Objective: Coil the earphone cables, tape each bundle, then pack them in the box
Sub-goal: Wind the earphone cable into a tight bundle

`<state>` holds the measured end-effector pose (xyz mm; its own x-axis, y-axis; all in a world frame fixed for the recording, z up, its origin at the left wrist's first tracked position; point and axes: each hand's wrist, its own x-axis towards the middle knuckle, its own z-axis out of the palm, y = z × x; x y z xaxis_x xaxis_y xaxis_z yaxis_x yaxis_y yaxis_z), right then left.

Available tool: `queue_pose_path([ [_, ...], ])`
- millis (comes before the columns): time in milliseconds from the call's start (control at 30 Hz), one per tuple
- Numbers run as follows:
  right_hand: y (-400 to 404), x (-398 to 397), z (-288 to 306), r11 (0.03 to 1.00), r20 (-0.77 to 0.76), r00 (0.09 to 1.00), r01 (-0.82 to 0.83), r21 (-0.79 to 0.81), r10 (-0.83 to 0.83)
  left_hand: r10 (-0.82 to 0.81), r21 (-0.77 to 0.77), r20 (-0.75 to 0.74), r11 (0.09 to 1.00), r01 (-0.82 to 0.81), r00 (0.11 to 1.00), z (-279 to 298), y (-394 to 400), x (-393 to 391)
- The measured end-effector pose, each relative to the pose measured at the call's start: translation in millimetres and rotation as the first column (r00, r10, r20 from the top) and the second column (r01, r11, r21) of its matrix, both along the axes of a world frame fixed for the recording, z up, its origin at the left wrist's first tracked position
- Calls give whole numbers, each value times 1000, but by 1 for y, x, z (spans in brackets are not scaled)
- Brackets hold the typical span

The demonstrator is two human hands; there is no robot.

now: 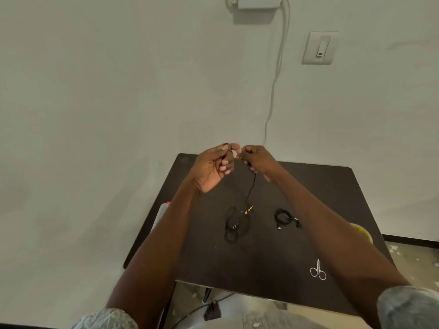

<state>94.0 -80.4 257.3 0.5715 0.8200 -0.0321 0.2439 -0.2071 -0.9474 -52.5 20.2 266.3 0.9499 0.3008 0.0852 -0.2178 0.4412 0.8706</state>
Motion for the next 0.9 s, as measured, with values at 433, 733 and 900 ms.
queue_pose_path([
  [433,3,-6,31,931,-246,899,-359,60,362,378,354,-162,884,-305,911,-10,65,31],
  [733,30,25,62,952,-248,955,-83,296,161,10,244,-232,969,48,973,-19,60,21],
  [900,42,30,44,967,-243,970,56,250,6,-176,221,-255,947,234,951,-10,57,17],
])
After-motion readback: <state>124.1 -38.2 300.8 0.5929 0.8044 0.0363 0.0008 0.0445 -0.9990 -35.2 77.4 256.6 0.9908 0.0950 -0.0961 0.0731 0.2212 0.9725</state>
